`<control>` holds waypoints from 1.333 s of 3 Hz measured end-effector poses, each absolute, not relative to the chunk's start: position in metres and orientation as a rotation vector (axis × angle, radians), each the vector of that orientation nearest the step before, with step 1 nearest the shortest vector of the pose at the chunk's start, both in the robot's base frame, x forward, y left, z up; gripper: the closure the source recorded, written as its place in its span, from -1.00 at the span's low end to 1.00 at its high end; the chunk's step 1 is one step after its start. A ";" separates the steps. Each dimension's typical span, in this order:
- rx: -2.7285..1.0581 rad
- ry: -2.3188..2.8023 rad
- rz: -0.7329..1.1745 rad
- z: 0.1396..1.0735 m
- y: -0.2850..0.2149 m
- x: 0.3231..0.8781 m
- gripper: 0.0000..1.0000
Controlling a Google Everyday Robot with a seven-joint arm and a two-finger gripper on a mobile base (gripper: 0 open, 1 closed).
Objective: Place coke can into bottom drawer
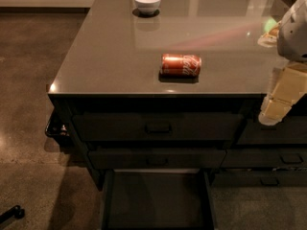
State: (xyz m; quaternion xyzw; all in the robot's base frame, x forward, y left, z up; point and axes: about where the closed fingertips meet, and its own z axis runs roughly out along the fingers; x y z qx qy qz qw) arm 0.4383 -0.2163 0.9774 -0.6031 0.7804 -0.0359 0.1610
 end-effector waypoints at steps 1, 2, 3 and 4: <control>-1.722 2.228 -0.102 0.977 -0.216 0.438 -1.00; -1.714 2.148 -0.038 0.960 -0.214 0.473 -1.00; -1.650 2.090 0.060 0.915 -0.217 0.537 -1.00; -1.650 2.090 0.060 0.915 -0.216 0.537 -1.00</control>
Offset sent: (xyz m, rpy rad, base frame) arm 0.1090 0.0040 -0.0569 0.2380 -0.0863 0.1291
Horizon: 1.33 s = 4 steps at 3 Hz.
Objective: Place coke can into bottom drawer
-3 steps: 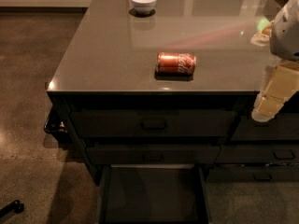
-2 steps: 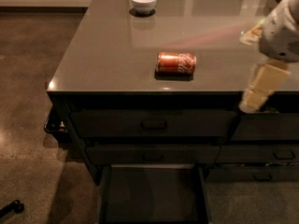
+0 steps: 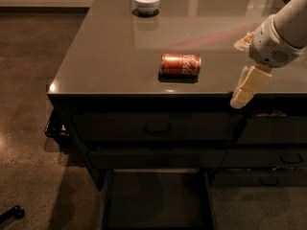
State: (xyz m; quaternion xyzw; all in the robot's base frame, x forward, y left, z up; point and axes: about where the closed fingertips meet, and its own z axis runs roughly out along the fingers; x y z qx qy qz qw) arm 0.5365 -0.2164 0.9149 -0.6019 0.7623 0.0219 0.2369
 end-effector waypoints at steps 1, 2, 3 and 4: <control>-1.672 2.033 0.051 0.915 -0.211 0.554 -1.00; -1.729 1.931 0.043 0.916 -0.200 0.593 -1.00; -1.782 1.848 0.054 0.918 -0.184 0.633 -1.00; -1.805 1.790 0.085 0.911 -0.173 0.667 -1.00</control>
Offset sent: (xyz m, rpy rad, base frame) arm 0.1146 0.0286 0.0143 0.0334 -0.1738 0.2083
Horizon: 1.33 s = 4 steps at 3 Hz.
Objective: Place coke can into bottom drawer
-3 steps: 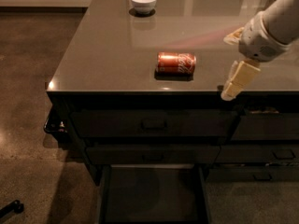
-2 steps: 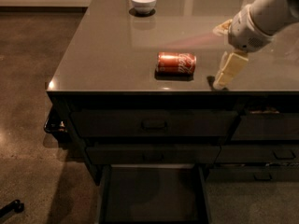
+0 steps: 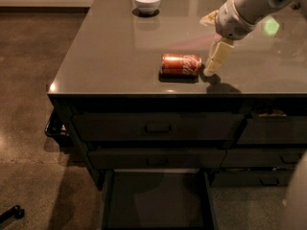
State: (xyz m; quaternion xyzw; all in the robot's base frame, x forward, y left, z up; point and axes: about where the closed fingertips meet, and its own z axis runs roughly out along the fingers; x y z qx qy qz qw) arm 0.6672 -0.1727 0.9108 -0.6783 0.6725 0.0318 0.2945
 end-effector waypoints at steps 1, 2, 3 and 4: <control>-1.792 1.783 0.168 0.893 -0.166 0.685 -1.00; -1.796 1.772 0.186 0.885 -0.160 0.689 -1.00; -1.812 1.759 0.213 0.879 -0.151 0.694 -1.00; -1.827 1.753 0.239 0.875 -0.142 0.698 -1.00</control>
Offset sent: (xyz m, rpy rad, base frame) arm 0.0121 0.0049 -0.0132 0.0367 0.0279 0.0115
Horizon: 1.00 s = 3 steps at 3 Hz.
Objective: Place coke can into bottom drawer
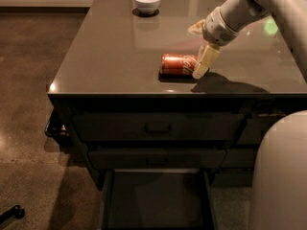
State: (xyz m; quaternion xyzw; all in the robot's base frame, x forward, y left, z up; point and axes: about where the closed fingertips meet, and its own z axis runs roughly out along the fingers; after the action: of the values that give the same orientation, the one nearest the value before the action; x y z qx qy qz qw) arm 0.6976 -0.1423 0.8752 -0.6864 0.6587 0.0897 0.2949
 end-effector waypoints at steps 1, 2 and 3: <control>-1.826 1.769 0.259 0.873 -0.131 0.699 -1.00; -1.788 1.809 0.264 0.871 -0.126 0.699 -1.00; -1.761 1.828 0.292 0.865 -0.119 0.699 -1.00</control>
Offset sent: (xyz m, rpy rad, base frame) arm -0.0019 0.0200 -0.0026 0.0169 0.0487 -0.0994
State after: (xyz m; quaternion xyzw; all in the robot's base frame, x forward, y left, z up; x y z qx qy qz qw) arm 0.6987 -0.1193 0.8648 -0.6597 0.6850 0.1093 0.2892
